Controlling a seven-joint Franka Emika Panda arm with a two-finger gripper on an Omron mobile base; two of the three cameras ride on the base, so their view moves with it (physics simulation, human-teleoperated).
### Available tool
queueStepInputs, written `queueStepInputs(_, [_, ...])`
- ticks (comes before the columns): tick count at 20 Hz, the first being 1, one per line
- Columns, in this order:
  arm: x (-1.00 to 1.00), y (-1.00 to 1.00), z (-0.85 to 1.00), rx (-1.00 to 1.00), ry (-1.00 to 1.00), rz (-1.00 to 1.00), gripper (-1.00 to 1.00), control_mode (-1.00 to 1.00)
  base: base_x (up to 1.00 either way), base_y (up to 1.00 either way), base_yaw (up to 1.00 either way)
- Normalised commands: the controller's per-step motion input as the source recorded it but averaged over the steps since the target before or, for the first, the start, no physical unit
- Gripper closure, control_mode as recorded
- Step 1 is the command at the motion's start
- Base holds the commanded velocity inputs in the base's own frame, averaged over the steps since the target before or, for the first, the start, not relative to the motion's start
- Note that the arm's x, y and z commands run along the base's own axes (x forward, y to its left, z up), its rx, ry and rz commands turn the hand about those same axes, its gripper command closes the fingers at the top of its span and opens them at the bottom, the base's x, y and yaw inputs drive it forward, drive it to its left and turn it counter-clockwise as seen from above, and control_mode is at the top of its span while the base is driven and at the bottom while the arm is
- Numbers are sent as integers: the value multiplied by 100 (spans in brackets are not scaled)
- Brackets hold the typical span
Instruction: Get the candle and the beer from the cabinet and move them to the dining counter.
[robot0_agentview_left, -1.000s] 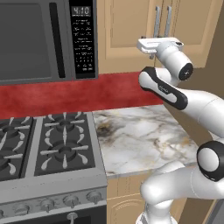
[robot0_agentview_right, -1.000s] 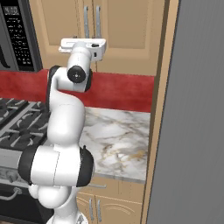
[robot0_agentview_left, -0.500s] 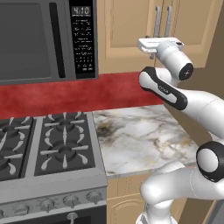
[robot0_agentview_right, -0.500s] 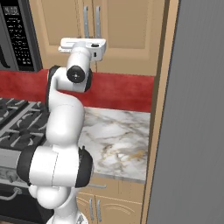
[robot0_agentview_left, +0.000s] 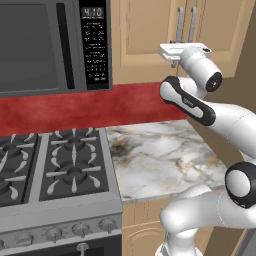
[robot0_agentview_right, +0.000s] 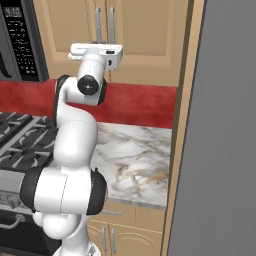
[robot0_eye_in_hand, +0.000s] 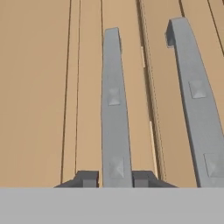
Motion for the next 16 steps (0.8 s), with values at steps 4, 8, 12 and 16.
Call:
queueStepInputs(4, [0, 0, 0, 0, 0, 0, 100, -100, 0, 0, 0])
queueStepInputs(8, [-13, 6, 0, 0, 0, 0, 100, -100, 0, 0, 0])
queueStepInputs(12, [-34, 14, 0, 0, 0, 0, 100, -100, 0, 0, 0])
queueStepInputs(16, [-48, 24, 0, -1, 0, 0, 100, -100, 0, 0, 0])
